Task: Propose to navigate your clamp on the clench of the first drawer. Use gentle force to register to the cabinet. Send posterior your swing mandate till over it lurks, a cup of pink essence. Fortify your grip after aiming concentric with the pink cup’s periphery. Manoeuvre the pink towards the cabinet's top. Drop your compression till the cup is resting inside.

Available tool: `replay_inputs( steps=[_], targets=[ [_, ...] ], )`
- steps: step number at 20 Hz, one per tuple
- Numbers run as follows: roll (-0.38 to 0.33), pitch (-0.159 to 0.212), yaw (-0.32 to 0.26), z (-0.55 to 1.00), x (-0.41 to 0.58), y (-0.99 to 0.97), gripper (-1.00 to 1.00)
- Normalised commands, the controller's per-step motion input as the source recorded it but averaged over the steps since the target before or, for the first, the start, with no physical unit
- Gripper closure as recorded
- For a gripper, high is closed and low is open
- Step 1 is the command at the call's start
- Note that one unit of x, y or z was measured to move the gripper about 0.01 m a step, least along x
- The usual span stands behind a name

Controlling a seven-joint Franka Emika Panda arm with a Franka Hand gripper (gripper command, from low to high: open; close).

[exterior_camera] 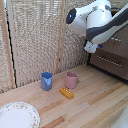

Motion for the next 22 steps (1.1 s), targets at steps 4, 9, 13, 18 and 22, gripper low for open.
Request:
replay_inputs(
  steps=[4,9,13,18,22],
  targets=[
    [0.237,-0.057,-0.279,0.16,0.0,0.18,-1.0],
    [0.222,-0.128,-0.243,0.03,0.021,0.17,-1.0],
    [0.217,-0.155,-0.222,0.0,0.071,0.15,-1.0],
    [0.225,-0.144,-0.211,0.0,0.119,0.14,-1.0],
    [0.231,-0.071,-0.211,0.0,0.259,0.07,-1.0]
  ],
)
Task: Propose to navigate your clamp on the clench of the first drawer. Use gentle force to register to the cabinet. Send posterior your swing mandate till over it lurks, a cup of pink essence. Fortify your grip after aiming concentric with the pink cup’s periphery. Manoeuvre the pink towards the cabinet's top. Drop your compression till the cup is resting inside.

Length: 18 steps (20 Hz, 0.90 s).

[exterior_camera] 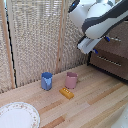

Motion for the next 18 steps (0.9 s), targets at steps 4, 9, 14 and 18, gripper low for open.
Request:
replay_inputs(
  steps=[4,9,14,18],
  targets=[
    [0.223,-0.022,-0.224,-0.07,0.345,0.01,-1.0],
    [0.203,0.004,-0.239,-0.16,0.458,0.0,-1.0],
    [0.186,-0.002,-0.213,-0.16,0.277,0.24,-1.0],
    [0.206,-0.027,-0.174,-0.11,0.129,0.46,-1.0]
  ],
)
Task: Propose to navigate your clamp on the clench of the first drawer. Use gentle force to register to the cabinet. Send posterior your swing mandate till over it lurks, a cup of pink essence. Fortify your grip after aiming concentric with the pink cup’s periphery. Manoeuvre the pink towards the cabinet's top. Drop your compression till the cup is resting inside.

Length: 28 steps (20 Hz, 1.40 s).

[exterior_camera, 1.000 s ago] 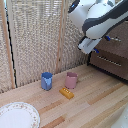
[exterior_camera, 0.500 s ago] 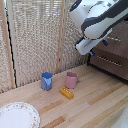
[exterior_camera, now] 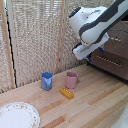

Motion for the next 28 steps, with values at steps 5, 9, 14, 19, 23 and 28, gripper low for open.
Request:
replay_inputs(
  steps=[5,9,14,19,23,28],
  targets=[
    [0.231,-0.036,-0.148,-0.15,0.174,0.48,-1.0],
    [0.215,-0.007,-0.107,-0.26,0.399,0.3,-1.0],
    [0.219,0.0,-0.073,-0.32,0.475,0.09,-1.0],
    [0.206,0.003,-0.008,-0.3,0.305,-0.06,-1.0],
    [0.233,-0.001,0.0,0.03,0.562,-0.37,-1.0],
    [0.243,-0.024,0.0,0.24,0.695,-0.29,-1.0]
  ],
)
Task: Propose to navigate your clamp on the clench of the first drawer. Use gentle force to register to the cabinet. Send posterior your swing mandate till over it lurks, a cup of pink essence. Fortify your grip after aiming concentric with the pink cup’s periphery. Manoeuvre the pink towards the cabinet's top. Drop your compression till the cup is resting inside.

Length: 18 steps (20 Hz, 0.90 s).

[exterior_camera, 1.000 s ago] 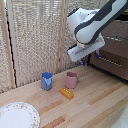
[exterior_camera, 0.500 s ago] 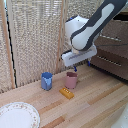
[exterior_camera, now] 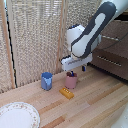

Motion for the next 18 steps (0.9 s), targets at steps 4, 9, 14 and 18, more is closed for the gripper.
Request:
replay_inputs(
  steps=[4,9,14,18],
  targets=[
    [0.147,-0.01,-0.034,0.01,0.393,-0.08,-1.0],
    [-0.004,-0.027,-0.209,-0.21,0.017,0.0,-1.0],
    [-0.018,-0.003,-0.319,-0.12,-0.177,0.0,-1.0],
    [-0.016,0.0,-0.269,-0.12,-0.063,0.01,-1.0]
  ],
)
